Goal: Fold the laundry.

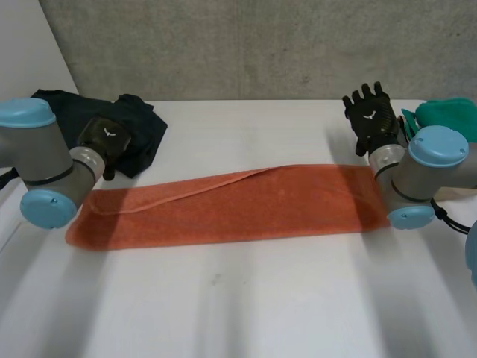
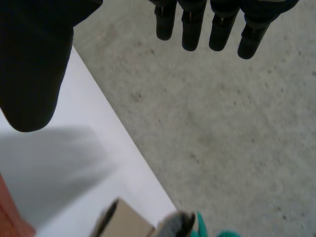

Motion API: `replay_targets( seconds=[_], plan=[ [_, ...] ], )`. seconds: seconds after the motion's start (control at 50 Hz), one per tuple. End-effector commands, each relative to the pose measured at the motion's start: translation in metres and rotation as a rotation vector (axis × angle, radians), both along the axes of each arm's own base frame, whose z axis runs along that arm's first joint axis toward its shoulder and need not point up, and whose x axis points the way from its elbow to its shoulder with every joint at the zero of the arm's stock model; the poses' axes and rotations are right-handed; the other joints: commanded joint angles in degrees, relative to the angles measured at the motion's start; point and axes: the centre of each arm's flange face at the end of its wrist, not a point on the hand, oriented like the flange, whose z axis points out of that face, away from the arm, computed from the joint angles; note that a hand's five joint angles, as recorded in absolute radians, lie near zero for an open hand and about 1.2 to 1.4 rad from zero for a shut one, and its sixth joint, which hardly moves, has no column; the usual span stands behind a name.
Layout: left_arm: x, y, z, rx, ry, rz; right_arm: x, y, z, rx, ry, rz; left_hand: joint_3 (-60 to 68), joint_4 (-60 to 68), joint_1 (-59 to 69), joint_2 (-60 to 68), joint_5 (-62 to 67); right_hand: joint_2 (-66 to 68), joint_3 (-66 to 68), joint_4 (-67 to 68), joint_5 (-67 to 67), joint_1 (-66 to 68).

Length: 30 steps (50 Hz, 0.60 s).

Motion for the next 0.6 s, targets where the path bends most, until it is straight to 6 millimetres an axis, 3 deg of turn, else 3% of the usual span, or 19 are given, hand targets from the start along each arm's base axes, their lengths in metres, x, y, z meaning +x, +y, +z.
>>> replay_targets(
  seconds=[0.02,0.1,0.2,0.4,0.6],
  plan=[
    [-0.003,0.011,-0.001,0.05,-0.029,-0.012,0.008,0.01,0.008,-0.009,0.003,0.036,4.4,4.2,3.8,4.4,4.1,-2.6,-1.7,-1.6,-2.2,-3.1],
    [-0.002,0.025,0.001,0.113,-0.038,-0.014,0.008,0.014,0.008,0.023,-0.001,0.041,7.0,6.7,6.3,6.9,6.6,-2.6,-1.7,-1.6,-2.2,-3.1],
    [0.015,0.04,-0.006,0.21,-0.056,0.01,0.003,0.023,0.009,0.133,-0.011,0.045,7.8,7.6,7.2,7.8,7.5,-2.6,-1.7,-1.6,-2.2,-3.1],
    [0.041,0.035,-0.024,0.256,-0.072,-0.006,-0.005,0.034,0.004,0.223,-0.006,0.048,6.3,6.1,5.7,6.3,6.0,-2.6,-1.7,-1.6,-2.2,-3.1],
    [0.036,0.023,-0.038,0.212,-0.07,-0.033,-0.005,0.042,-0.002,0.241,0.011,0.055,6.0,5.7,5.3,5.9,5.6,-2.6,-1.7,-1.6,-2.2,-3.1]
  ],
)
